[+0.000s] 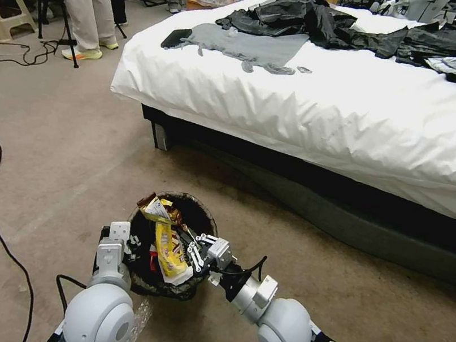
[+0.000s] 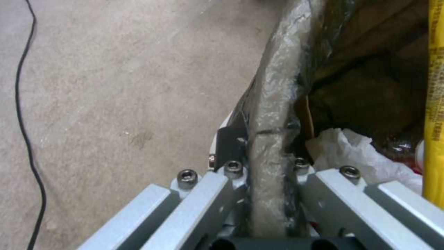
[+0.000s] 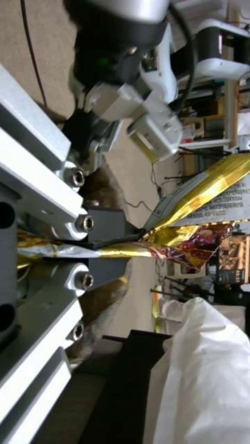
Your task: Pick up the trash bin, then pick up the garbage from the floor and place it into the trash bin.
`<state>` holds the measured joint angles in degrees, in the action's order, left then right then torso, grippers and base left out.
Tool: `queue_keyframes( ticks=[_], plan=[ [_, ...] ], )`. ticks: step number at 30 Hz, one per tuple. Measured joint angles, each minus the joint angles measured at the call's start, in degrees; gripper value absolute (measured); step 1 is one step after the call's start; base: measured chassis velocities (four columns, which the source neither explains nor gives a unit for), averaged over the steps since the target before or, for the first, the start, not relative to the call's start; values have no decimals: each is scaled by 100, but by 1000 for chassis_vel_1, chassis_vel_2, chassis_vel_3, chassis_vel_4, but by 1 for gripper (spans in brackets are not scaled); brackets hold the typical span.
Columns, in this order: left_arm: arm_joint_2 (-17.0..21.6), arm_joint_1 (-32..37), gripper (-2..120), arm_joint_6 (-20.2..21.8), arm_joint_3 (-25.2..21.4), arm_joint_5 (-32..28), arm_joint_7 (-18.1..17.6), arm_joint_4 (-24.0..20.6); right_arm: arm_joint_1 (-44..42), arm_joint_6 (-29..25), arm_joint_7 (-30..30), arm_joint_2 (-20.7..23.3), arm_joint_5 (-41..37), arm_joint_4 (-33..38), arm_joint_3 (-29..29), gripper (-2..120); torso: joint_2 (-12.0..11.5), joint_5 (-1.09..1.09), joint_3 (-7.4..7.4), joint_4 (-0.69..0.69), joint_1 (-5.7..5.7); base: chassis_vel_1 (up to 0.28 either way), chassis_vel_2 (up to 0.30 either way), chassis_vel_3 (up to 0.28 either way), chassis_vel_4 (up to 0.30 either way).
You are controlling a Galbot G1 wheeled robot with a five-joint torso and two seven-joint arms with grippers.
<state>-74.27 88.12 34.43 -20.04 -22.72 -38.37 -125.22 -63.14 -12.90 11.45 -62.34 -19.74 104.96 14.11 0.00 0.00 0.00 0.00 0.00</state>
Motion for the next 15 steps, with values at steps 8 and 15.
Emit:
queue_keyframes(
  ticks=[8, 15],
  plan=[
    [-18, 16, 0, 1, 2, 10, 0, -59, -67, 11, -127, -127, 244, -380, -3, 7, 0, 0, 0, 0, 0, 0, 0, 0, 0],
    [-11, 9, 0, 3, -3, 5, 0, -82, -107, 27, -148, -30, 321, -396, 12, 31, 0, 0, 0, 0, 0, 0, 0, 0, 0]
  ],
)
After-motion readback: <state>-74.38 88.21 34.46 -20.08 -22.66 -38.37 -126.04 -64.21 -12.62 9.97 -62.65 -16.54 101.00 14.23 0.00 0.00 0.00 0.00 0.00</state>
